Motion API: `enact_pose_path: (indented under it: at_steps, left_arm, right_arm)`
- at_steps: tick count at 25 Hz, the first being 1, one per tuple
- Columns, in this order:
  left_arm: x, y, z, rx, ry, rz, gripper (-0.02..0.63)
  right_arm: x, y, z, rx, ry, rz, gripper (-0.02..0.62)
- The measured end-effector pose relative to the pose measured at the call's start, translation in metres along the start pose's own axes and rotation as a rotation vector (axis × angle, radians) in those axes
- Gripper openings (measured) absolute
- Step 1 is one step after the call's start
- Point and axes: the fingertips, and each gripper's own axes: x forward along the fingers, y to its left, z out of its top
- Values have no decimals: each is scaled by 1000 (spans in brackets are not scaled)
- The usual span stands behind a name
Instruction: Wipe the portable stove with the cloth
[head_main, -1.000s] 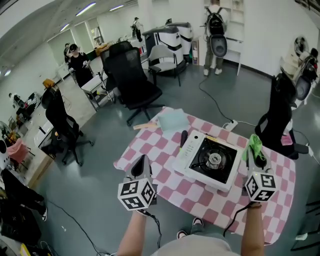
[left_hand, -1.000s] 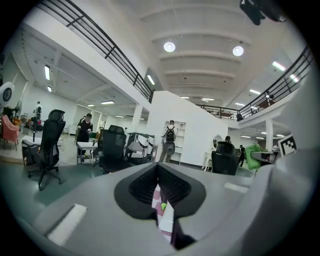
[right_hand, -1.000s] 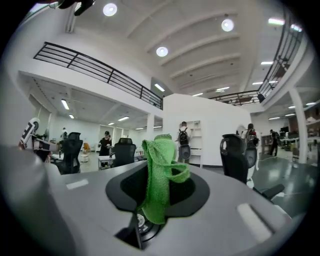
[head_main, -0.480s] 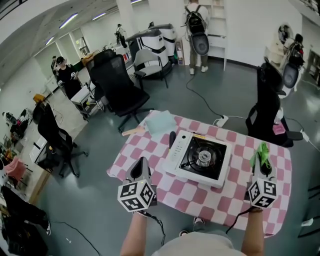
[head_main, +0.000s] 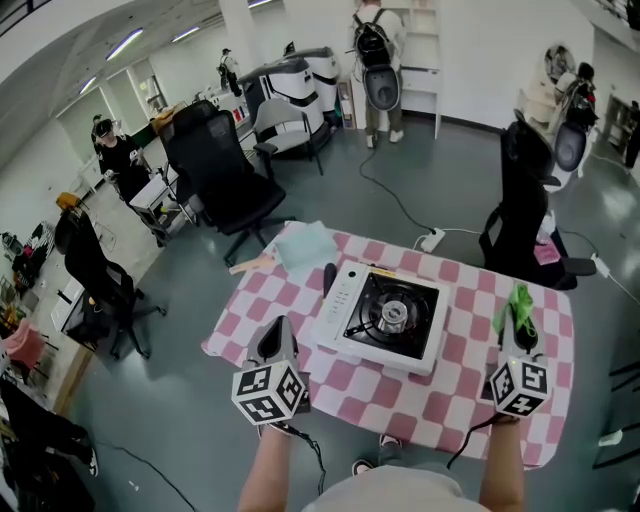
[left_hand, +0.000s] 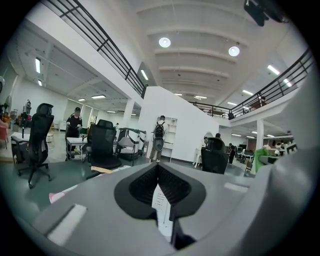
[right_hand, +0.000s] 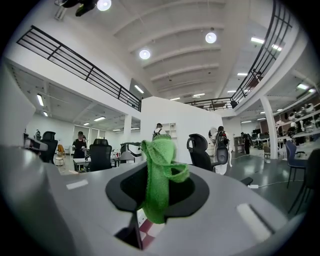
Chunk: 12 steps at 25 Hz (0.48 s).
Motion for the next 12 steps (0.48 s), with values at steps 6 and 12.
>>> enact_pose_path:
  at_steps: [6, 12]
  left_arm:
    - [5, -7, -5, 0, 14, -13, 0]
    - [6, -11, -10, -2, 23, -17, 0]
  right_arm:
    - [-2, -7, 1, 4, 0, -9, 78]
    - [-4, -10, -1, 8, 2, -11, 78]
